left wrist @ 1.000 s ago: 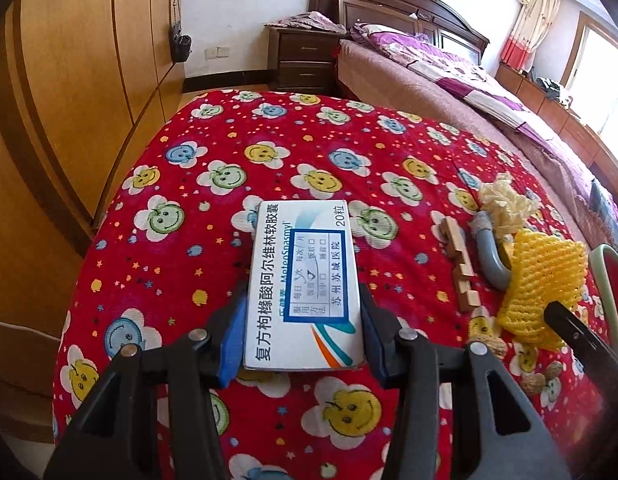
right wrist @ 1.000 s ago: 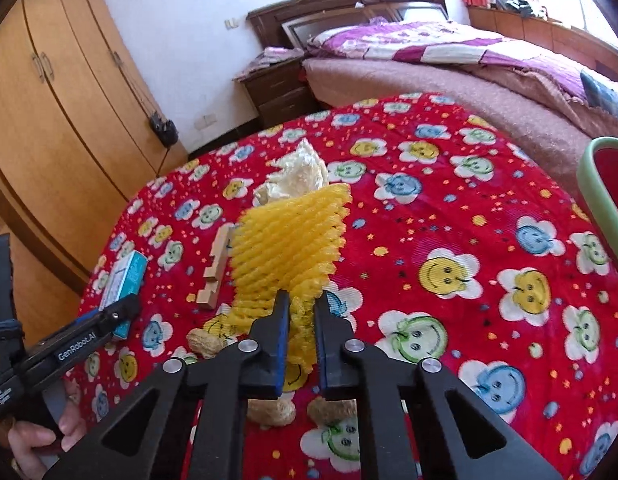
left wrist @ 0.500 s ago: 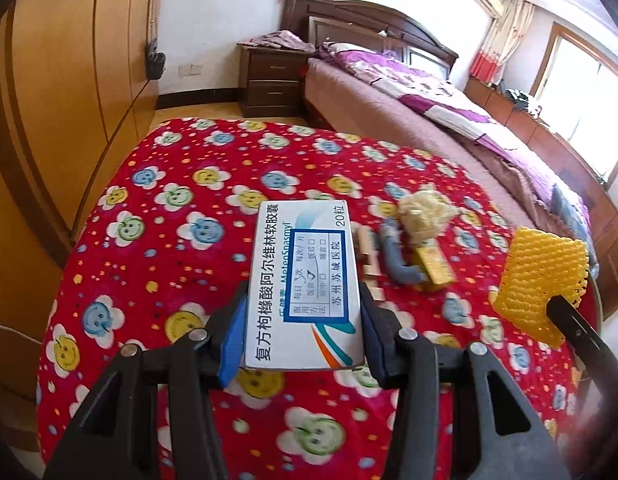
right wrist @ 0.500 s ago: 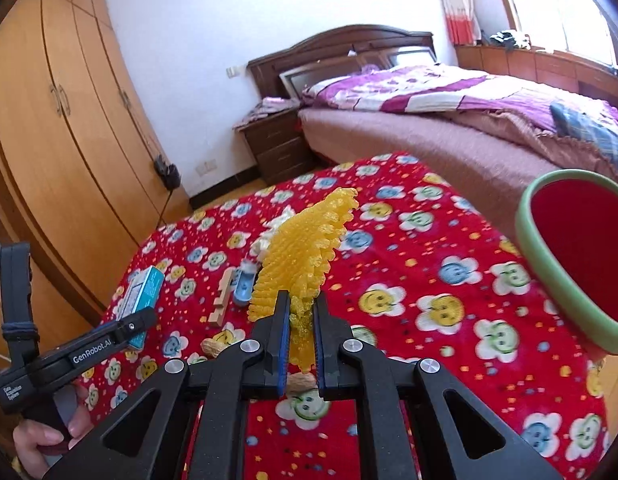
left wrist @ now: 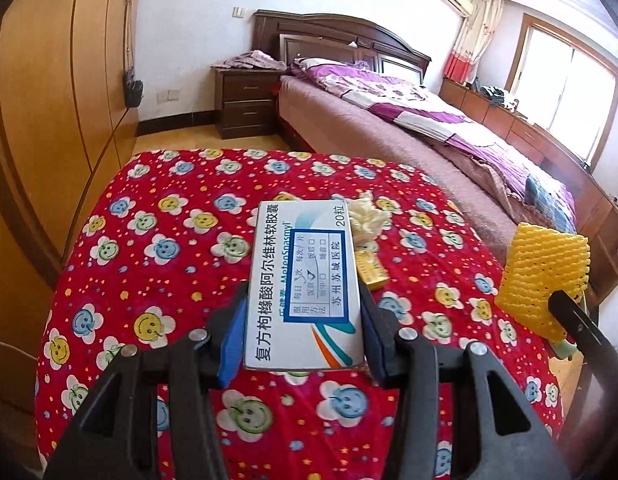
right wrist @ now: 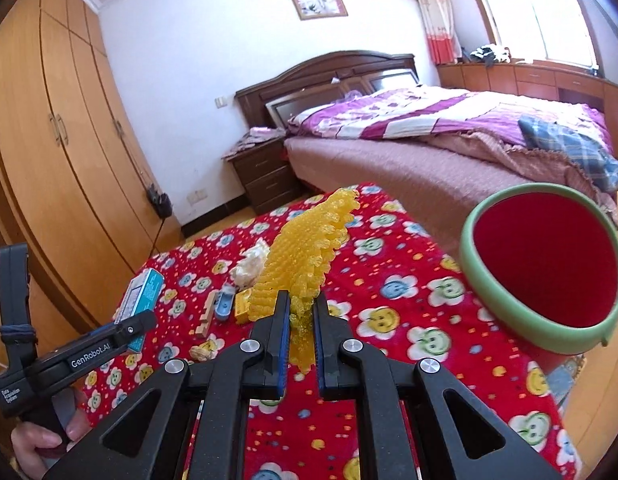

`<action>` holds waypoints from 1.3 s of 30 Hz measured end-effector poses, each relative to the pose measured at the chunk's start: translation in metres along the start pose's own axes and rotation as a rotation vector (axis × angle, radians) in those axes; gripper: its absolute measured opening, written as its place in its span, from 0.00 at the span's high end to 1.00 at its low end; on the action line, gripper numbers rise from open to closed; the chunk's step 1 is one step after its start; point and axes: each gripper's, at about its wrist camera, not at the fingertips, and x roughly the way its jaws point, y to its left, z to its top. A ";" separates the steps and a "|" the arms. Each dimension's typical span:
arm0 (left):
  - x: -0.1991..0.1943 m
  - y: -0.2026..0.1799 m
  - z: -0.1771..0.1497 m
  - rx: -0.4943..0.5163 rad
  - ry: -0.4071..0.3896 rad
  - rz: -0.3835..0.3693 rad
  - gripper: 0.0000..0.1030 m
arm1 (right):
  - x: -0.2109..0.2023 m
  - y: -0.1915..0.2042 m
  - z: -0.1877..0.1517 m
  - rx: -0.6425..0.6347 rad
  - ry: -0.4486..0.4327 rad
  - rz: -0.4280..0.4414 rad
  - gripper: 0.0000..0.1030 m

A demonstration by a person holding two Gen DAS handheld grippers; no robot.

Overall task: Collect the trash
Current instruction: 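Carry both items over the red bucket and open the right gripper to drop the net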

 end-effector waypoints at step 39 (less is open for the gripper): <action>0.051 -0.235 -0.013 0.354 0.106 -0.333 0.51 | -0.038 -0.199 -0.014 0.360 -0.027 -0.283 0.86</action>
